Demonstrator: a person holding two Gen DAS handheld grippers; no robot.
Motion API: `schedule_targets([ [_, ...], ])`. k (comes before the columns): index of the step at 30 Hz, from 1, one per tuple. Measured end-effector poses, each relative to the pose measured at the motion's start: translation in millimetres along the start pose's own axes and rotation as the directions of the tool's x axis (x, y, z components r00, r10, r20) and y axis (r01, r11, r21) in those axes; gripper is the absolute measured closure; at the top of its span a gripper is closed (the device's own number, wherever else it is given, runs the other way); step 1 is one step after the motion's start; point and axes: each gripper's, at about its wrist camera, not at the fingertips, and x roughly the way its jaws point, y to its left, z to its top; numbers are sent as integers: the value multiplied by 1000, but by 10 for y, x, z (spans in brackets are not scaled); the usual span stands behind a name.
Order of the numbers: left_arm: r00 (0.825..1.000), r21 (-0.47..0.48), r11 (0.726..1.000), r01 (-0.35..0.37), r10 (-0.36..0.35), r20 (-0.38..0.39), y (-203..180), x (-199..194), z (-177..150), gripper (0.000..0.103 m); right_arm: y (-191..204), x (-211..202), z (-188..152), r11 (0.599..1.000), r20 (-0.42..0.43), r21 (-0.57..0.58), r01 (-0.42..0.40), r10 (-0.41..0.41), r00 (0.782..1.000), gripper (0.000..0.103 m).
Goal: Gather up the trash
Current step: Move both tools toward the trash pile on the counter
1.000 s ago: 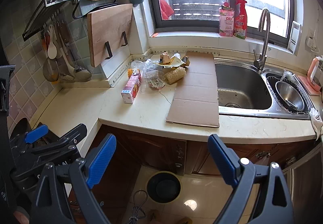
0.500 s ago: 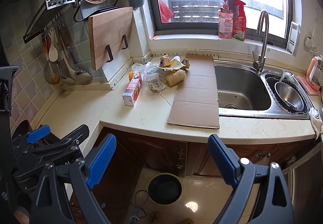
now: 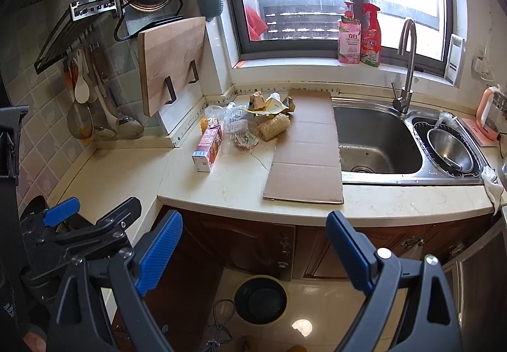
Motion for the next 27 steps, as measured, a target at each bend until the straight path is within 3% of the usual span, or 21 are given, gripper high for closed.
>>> schedule_targets([
  [6, 996, -26, 997, 70, -68, 66, 75, 4, 5, 2, 58, -19, 2, 1000, 14, 7, 19, -19, 1000, 10],
  [11, 989, -11, 996, 87, -85, 122, 116, 0, 38, 2, 128, -27, 17, 999, 28, 16, 38, -39, 999, 10],
  [20, 986, 22, 992, 121, -122, 116, 194, 129, 165, 1, 249, 10, 52, 997, 59, 33, 77, -79, 995, 10],
  [27, 980, 37, 985, 167, -170, 107, 184, 272, 292, 1, 261, 105, 91, 994, 35, 48, 99, -101, 994, 10],
])
